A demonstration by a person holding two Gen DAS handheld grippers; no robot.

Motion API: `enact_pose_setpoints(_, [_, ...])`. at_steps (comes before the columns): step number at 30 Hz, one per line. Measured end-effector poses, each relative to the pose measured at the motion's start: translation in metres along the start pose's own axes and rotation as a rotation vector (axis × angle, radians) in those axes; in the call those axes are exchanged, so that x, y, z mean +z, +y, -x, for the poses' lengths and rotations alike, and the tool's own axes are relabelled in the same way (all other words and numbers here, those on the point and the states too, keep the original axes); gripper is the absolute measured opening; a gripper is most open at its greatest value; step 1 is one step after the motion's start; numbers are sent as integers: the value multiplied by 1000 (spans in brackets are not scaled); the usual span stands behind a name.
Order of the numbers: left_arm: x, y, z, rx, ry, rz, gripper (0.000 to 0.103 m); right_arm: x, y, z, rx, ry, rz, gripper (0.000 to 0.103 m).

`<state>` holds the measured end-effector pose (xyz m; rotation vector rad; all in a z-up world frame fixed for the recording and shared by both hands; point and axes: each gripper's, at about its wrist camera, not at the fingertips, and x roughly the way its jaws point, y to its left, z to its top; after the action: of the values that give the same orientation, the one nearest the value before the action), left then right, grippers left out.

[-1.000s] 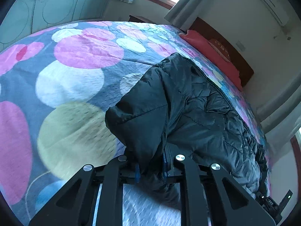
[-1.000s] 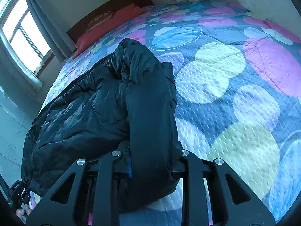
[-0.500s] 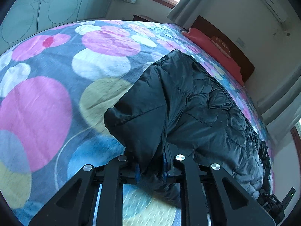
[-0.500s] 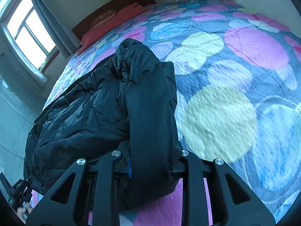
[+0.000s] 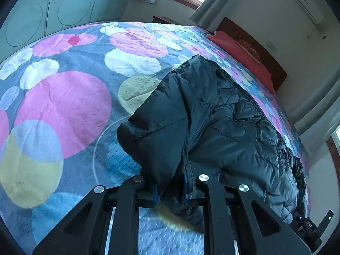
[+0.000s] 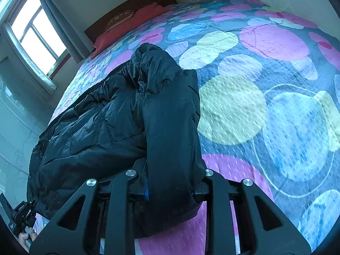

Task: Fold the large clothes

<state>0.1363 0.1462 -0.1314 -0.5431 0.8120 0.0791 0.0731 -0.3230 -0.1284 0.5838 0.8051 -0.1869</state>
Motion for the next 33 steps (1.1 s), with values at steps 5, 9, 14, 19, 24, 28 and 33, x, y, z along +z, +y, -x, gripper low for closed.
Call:
enact_pose_setpoints(5, [0,4,6,-7,9,4,17,-6,-3,6,5,5,3,24])
enact_pose_setpoints(9, [0,6,11,-10,16,3,17,-11,-6,11,7,10,6,24])
enact_pose_setpoints(14, [1,6,9,-13,27,-4,17,-14,-10,14,5,15,7,26])
enact_pose_setpoints(19, [3,5,1,-8,36,-15,23,-14,-8,14,-18,18,20,31])
enact_pose_setpoints(24, [7,7,-1,-9,53,-8,31,-17,-11,19,-32,24,16,43])
enact_pose_setpoints(28, [6,12,4,3,61,-17,45,-23,-10,30,-50,33,42,51])
enact_pose_setpoints(33, [3,21,15,34,40,-62,54,-34,2,50,-102,40,126,54])
